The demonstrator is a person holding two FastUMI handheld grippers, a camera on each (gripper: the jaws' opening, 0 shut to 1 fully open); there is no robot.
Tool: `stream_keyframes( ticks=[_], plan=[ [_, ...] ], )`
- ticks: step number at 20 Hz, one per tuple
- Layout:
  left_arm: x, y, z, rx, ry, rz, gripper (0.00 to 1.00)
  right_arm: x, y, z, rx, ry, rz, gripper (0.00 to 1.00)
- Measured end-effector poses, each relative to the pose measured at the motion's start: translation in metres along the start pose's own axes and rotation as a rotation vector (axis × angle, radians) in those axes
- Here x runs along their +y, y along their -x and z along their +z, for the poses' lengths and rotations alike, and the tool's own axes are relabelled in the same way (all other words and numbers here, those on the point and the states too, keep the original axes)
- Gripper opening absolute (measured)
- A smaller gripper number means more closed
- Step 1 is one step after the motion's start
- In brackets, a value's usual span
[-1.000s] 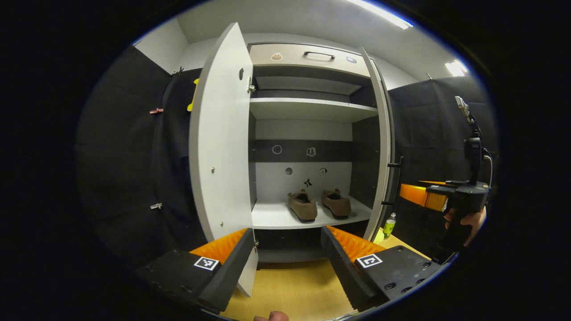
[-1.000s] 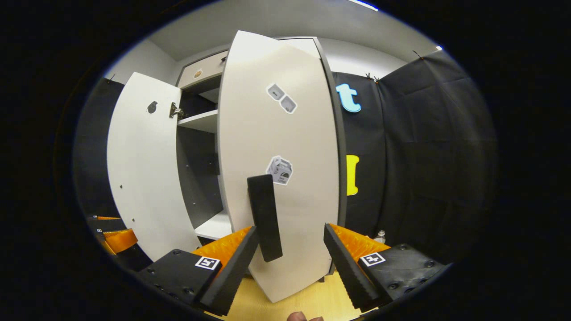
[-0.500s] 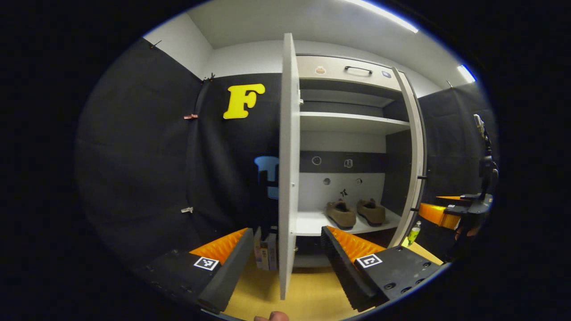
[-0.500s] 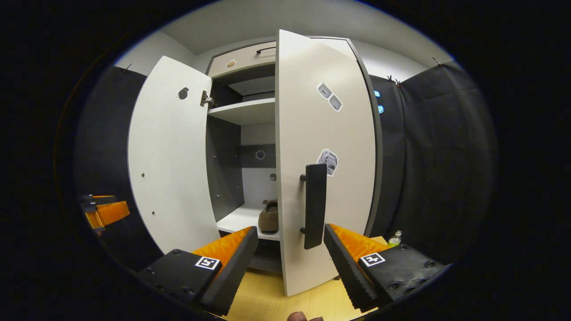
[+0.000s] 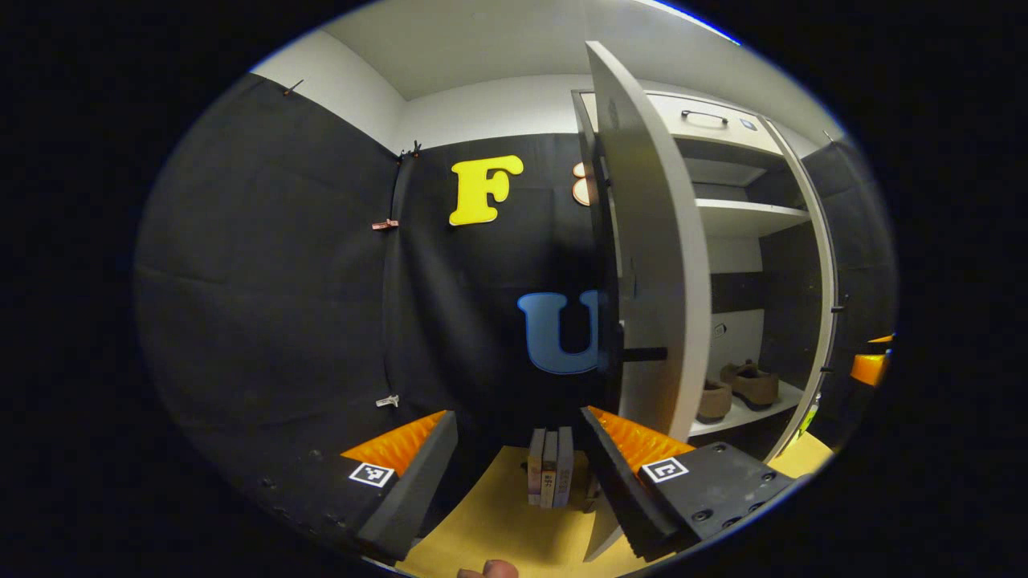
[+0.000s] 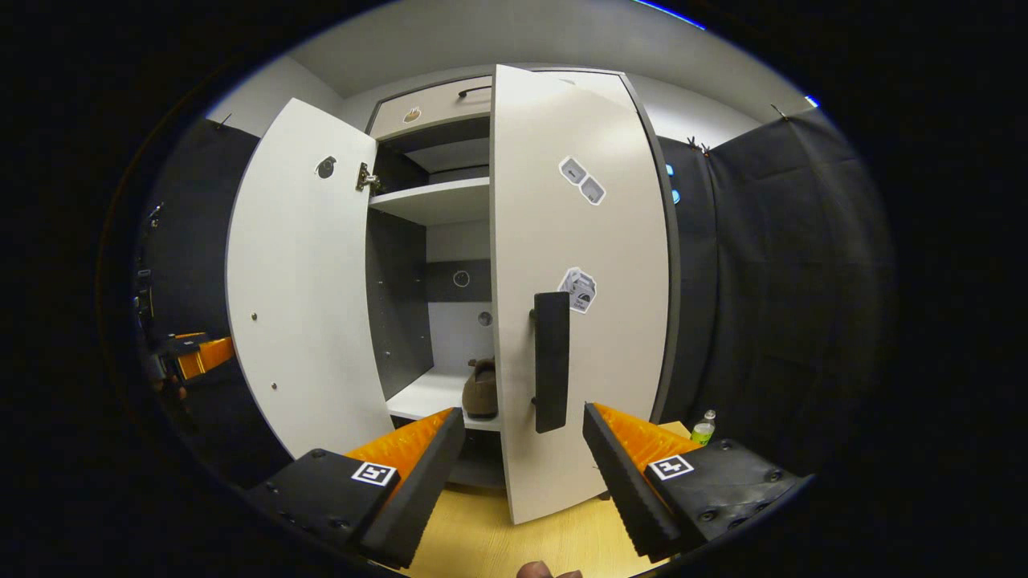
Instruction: Grab one shoe with the right hand and put it into the shoe cabinet, grab the other shoe with the left hand and put it into the shoe cabinet; then close the right door with the right hand and the left door with the left hand.
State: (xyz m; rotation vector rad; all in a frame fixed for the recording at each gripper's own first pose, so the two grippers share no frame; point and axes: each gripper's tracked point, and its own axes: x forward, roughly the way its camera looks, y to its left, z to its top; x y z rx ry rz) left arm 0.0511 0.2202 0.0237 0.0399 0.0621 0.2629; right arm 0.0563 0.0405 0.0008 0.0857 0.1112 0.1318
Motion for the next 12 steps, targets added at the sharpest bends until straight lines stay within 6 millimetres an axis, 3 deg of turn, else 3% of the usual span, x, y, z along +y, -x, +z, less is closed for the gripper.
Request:
stream_keyframes(
  ticks=[4,6,12],
  plan=[
    [-0.014,-0.012,0.0,0.003,0.002,-0.031,0.96,-0.009,0.003,0.002,-0.002,0.0,-0.019,0.98],
    [-0.019,-0.01,0.0,0.004,0.0,-0.039,0.91,-0.014,0.005,0.004,-0.006,-0.005,-0.026,0.98],
    [-0.045,0.001,-0.001,0.021,0.035,-0.067,0.91,-0.029,0.012,0.007,-0.013,-0.009,-0.034,0.98]
  ],
)
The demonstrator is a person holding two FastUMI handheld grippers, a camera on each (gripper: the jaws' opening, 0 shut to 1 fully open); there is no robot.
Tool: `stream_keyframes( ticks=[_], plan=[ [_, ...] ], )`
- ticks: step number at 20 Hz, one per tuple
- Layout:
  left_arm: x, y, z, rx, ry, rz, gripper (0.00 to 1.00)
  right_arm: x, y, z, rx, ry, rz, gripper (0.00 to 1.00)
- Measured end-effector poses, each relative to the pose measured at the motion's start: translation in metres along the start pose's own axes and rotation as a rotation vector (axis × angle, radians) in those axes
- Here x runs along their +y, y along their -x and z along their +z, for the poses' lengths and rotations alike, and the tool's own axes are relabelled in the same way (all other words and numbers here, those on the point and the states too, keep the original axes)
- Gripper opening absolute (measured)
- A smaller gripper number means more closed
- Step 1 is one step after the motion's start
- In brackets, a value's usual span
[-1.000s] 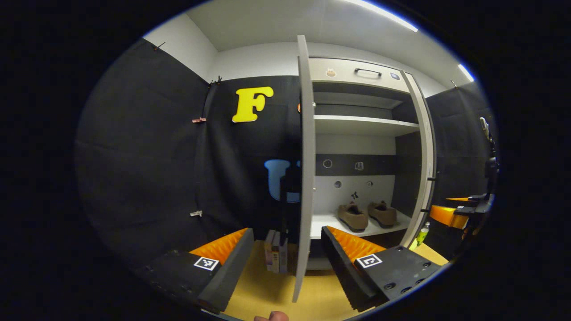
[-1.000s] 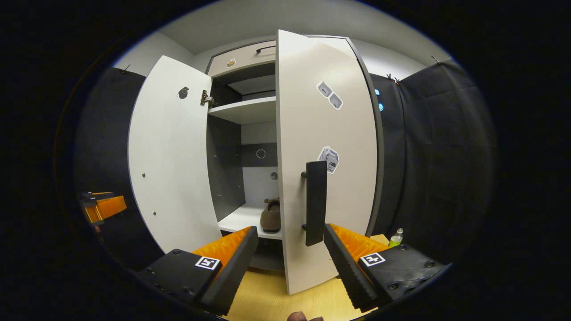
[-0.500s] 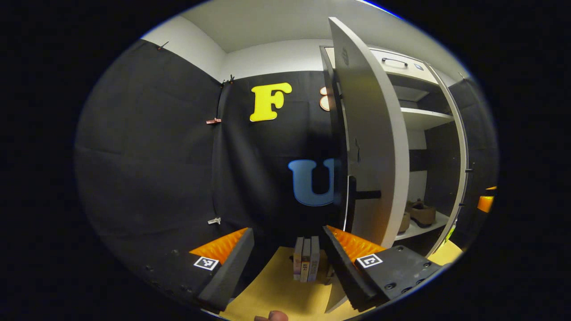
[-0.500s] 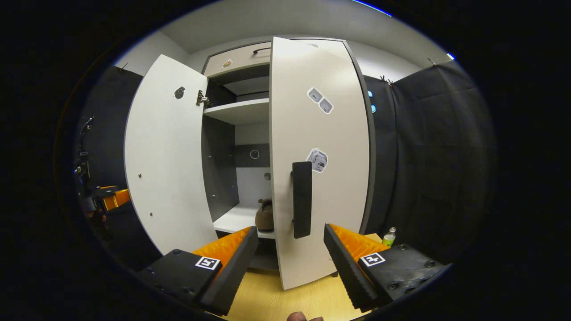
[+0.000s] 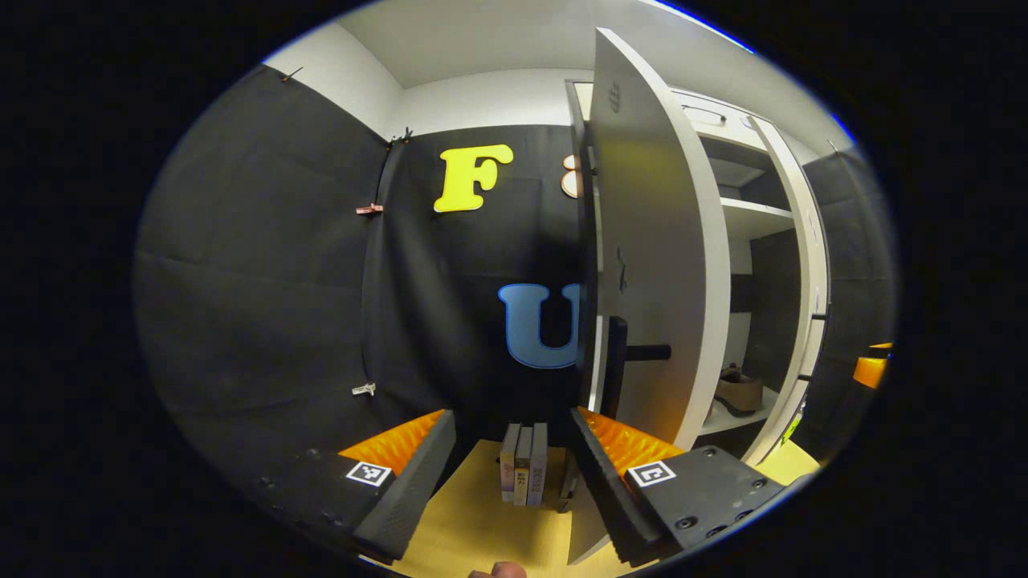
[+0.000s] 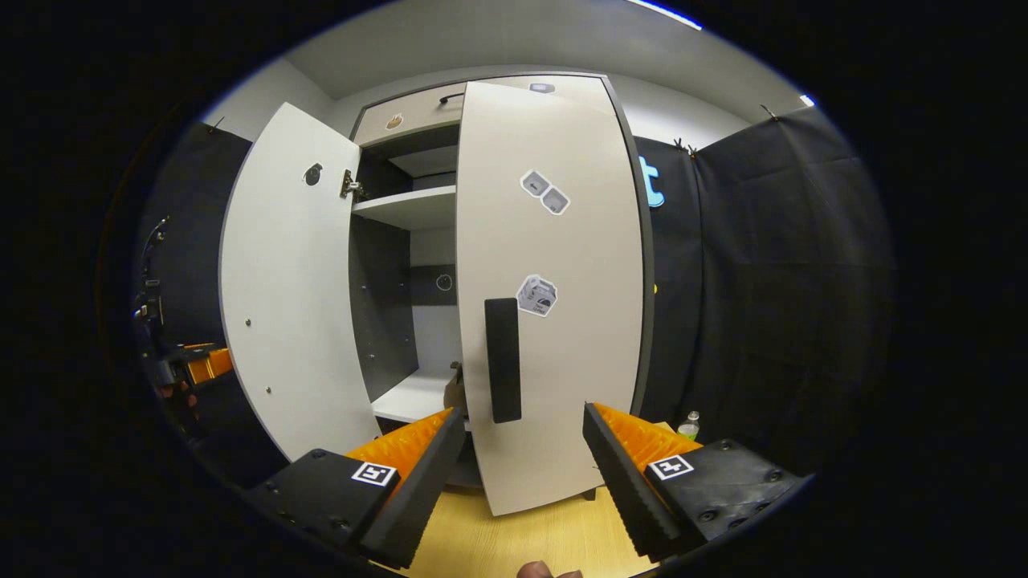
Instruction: Grab one shoe with the right hand and put it into the shoe cabinet, grab the other shoe with the left hand and put it into the shoe cabinet; then close the right door with the right hand and the left door with the left hand.
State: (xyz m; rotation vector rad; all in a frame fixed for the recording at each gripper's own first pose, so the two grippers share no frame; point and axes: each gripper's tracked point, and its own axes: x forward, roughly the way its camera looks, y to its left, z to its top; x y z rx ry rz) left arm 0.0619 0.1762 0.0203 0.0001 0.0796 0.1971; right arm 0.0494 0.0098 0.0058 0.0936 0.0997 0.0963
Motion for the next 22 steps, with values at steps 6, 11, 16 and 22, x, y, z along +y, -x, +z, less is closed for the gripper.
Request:
stream_keyframes(
  ticks=[6,11,16,22],
  plan=[
    [-0.076,0.013,-0.001,0.002,0.003,-0.123,0.92,-0.009,0.0,0.001,0.004,-0.019,0.008,0.98],
    [-0.144,0.011,0.0,-0.006,0.012,-0.22,0.93,-0.014,0.004,0.001,0.007,-0.025,0.017,0.98],
    [-0.179,0.02,0.0,-0.006,-0.013,-0.264,0.92,-0.014,0.009,0.003,0.006,-0.028,0.026,0.98],
    [-0.193,0.035,0.0,0.002,-0.013,-0.292,0.94,-0.012,0.013,0.005,0.004,-0.037,0.04,0.98]
  ],
)
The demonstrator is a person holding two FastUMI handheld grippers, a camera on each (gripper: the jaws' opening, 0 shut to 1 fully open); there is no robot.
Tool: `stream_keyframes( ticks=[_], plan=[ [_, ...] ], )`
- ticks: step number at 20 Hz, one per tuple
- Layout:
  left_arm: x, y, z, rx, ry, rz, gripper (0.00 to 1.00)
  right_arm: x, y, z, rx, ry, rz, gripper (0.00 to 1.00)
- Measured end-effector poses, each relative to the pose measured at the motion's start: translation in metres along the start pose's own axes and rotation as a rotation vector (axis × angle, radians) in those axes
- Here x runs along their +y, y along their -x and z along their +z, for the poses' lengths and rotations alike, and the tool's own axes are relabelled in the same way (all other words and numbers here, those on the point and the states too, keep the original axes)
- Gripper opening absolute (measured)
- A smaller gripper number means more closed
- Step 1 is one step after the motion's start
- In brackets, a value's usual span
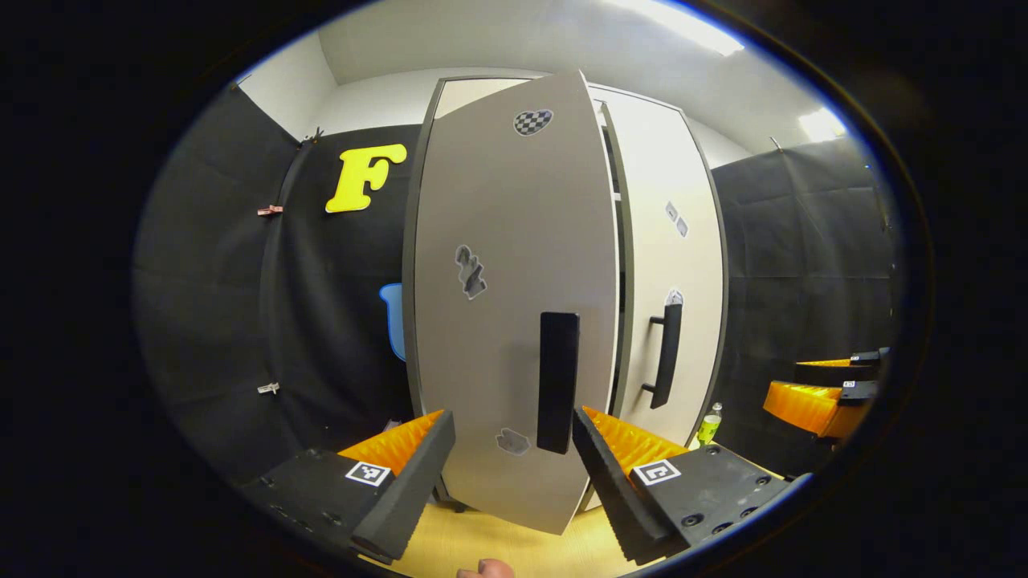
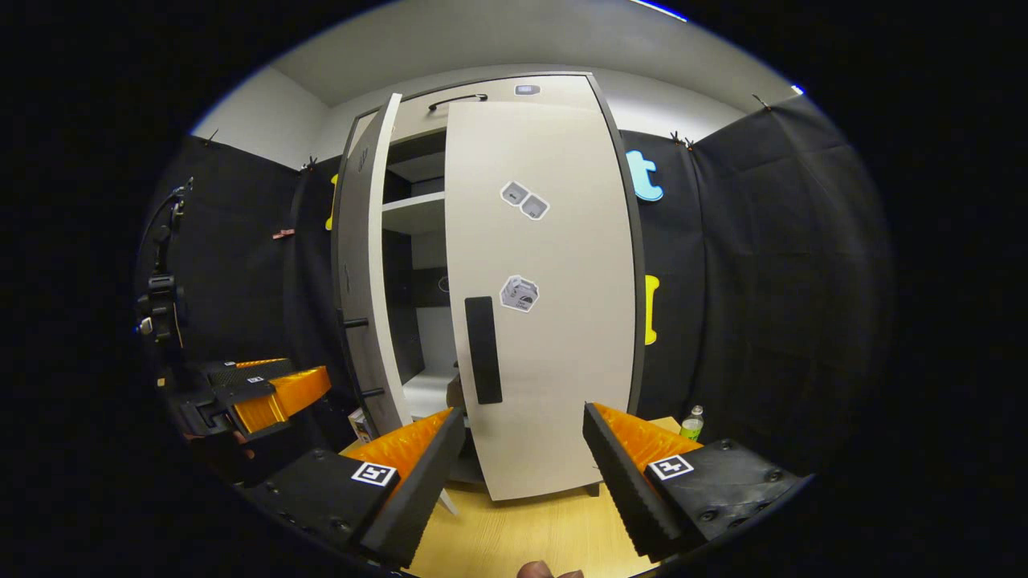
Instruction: Grab one shoe with the right hand and put it into the shoe cabinet, grab the other shoe with the left hand and put it into the shoe cabinet; then close the right door with the right hand and the left door with the left hand.
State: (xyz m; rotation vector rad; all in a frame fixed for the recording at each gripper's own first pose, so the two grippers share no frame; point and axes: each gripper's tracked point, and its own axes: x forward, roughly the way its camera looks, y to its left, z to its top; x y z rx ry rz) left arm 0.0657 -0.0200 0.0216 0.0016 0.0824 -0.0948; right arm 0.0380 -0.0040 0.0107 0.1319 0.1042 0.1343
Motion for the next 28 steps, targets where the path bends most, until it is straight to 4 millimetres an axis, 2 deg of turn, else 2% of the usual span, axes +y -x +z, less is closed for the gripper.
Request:
stream_keyframes(
  ticks=[10,19,22,28],
  plan=[
    [-0.017,0.02,-0.007,0.014,0.002,-0.036,0.94,0.008,0.007,0.003,-0.002,0.004,0.005,0.98],
    [-0.015,0.035,-0.014,0.025,0.016,-0.028,0.95,0.019,0.01,0.004,0.001,0.005,0.011,0.98],
    [-0.015,0.037,-0.014,0.028,0.022,-0.031,0.92,0.022,0.009,0.005,-0.003,0.004,0.011,0.98],
    [-0.013,0.037,-0.014,0.031,0.012,-0.031,0.95,0.022,0.008,0.005,-0.002,0.002,0.005,0.98]
  ],
)
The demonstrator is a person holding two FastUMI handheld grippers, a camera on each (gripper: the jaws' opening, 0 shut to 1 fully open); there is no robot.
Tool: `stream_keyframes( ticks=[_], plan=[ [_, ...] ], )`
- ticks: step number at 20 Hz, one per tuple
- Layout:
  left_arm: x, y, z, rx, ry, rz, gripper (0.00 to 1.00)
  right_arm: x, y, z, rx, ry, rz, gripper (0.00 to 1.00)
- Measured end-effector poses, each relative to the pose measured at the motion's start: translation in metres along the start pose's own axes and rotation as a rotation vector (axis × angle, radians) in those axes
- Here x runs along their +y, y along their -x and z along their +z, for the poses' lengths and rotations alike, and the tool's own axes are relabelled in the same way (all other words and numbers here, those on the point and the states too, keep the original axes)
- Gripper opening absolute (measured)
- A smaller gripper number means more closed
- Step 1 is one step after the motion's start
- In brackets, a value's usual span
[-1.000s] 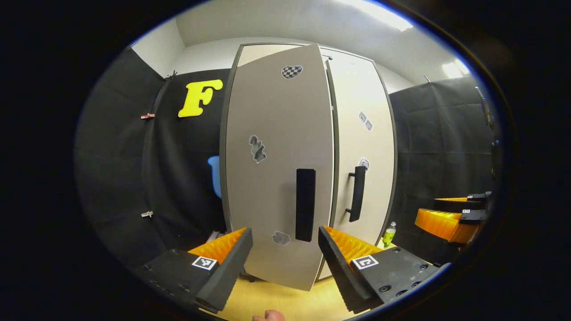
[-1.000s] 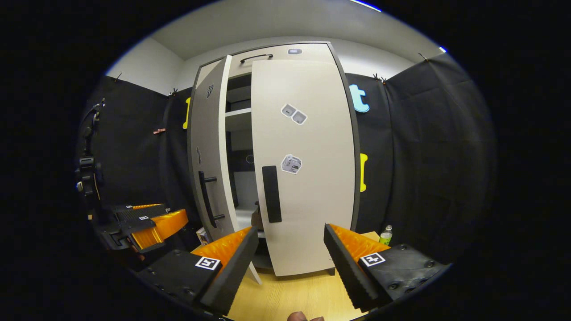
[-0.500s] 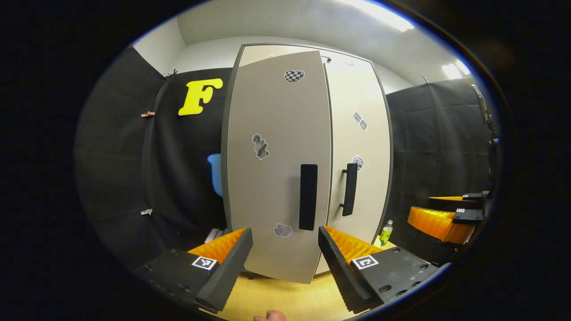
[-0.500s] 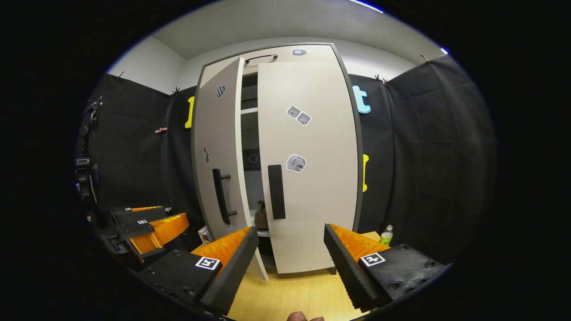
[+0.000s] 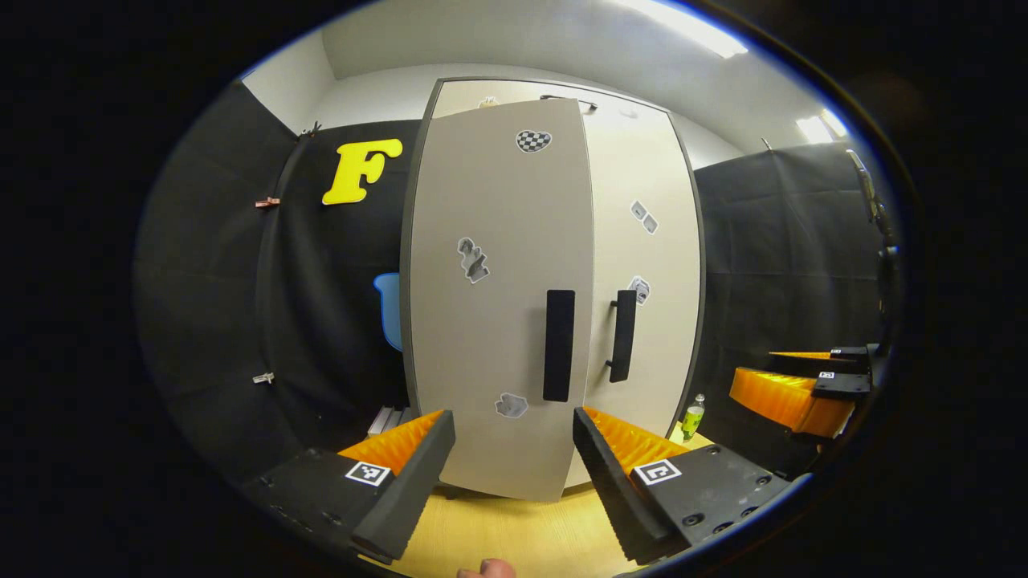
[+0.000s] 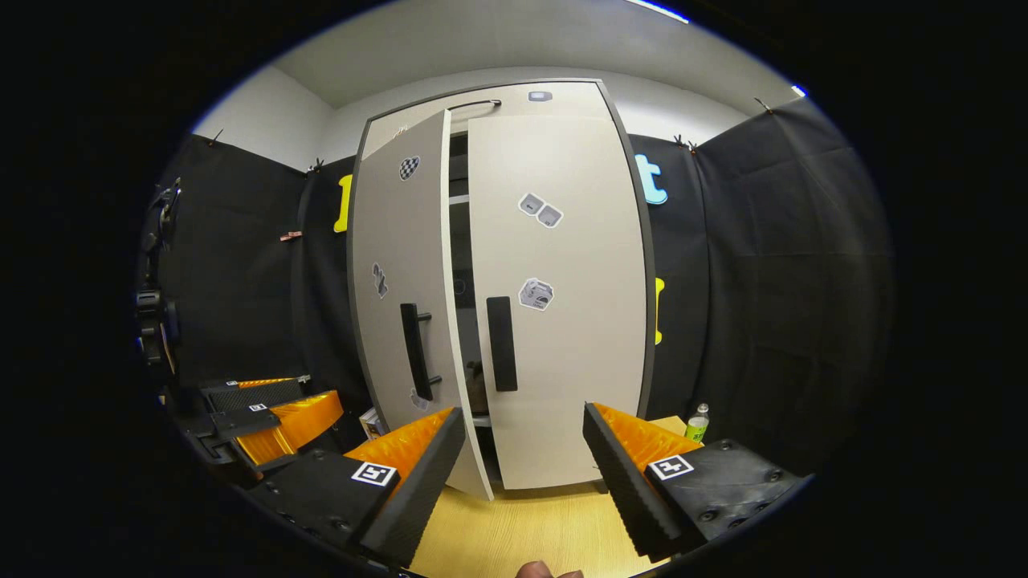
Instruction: Grab one shoe with the right hand and put it into the shoe cabinet, grab the other shoe with the left hand and put it into the shoe cabinet; then close the right door with the right hand and the left door with the left hand.
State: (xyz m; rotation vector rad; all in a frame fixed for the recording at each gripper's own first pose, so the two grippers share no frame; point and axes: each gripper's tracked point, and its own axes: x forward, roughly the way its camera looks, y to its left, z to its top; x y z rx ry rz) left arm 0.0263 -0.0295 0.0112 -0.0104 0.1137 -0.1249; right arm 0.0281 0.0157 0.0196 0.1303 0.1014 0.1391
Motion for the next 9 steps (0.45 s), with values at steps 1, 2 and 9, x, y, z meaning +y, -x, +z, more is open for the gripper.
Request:
stream_keyframes(
  ticks=[1,2,9],
  plan=[
    [0.0,-0.0002,-0.0003,0.0,-0.001,0.002,0.95,-0.0001,0.0012,-0.0005,0.0,0.001,-0.002,0.98],
    [0.0006,-0.0009,0.0002,0.001,0.0,0.002,0.95,0.0,0.0017,-0.0006,0.001,0.001,-0.003,0.98],
    [0.0005,-0.0006,0.0007,0.0,-0.004,0.012,0.95,-0.0011,0.0022,-0.0016,0.001,0.002,-0.007,0.98]
  ],
)
